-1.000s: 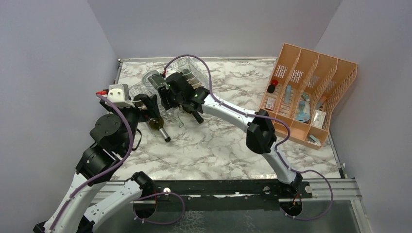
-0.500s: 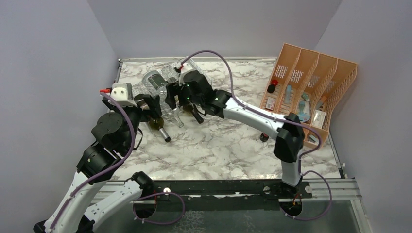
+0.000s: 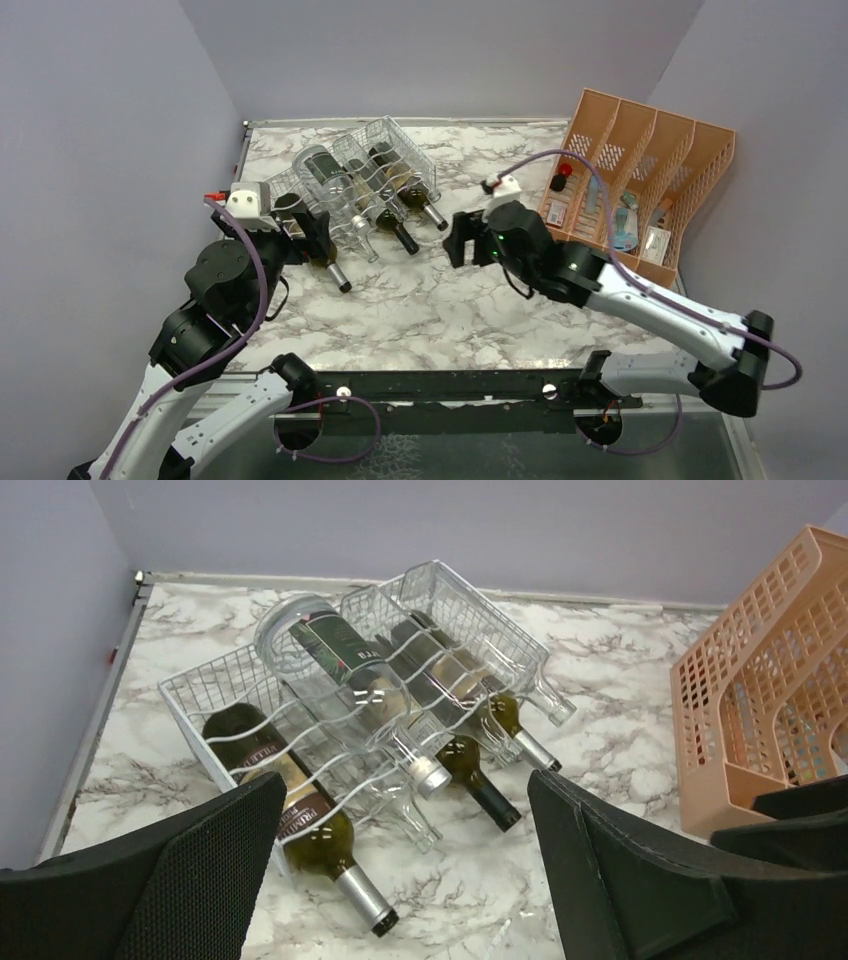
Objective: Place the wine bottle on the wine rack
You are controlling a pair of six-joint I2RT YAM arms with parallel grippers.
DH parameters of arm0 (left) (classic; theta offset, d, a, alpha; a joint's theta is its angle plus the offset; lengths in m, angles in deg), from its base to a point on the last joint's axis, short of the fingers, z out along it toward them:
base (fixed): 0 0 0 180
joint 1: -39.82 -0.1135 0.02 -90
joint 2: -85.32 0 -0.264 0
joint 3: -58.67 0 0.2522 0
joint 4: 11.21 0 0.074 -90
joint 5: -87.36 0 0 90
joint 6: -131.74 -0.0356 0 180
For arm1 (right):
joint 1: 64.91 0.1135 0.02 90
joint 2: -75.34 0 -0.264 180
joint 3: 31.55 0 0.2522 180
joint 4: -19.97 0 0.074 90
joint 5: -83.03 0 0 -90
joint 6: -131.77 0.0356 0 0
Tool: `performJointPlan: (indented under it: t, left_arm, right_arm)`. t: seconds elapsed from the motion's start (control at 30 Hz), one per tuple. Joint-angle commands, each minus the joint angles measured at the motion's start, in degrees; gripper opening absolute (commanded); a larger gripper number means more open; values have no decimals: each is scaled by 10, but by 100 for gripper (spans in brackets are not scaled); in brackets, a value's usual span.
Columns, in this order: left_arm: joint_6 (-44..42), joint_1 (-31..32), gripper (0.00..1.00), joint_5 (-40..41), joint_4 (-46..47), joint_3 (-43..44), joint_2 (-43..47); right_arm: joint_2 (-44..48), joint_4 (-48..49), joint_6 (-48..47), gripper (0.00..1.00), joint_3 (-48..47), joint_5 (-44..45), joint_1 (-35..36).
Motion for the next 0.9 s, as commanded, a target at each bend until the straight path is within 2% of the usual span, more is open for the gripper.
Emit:
performJointPlan:
  t: [0.0,0.13,0.3,0.57,0.87]
  left_arm:
    - [19,0,99,-37,-29,18,21]
    - [3,0,99,-31,-36,48,37]
    - [-35,0,99,-19,-50,99,42]
    - [-73,0,99,15,-63,160,45]
    - [-86,0,99,26,-73,177,47]
  right_arm:
    - [123,-130,61,85,33,135,-1]
    - [219,-196,68,85,26,188,-1]
    - [285,-242,35,86,-23,233,-1]
    - [316,-259,-16,86,-100,248,-1]
    - [324,-250,-39,87,-101,254,-1]
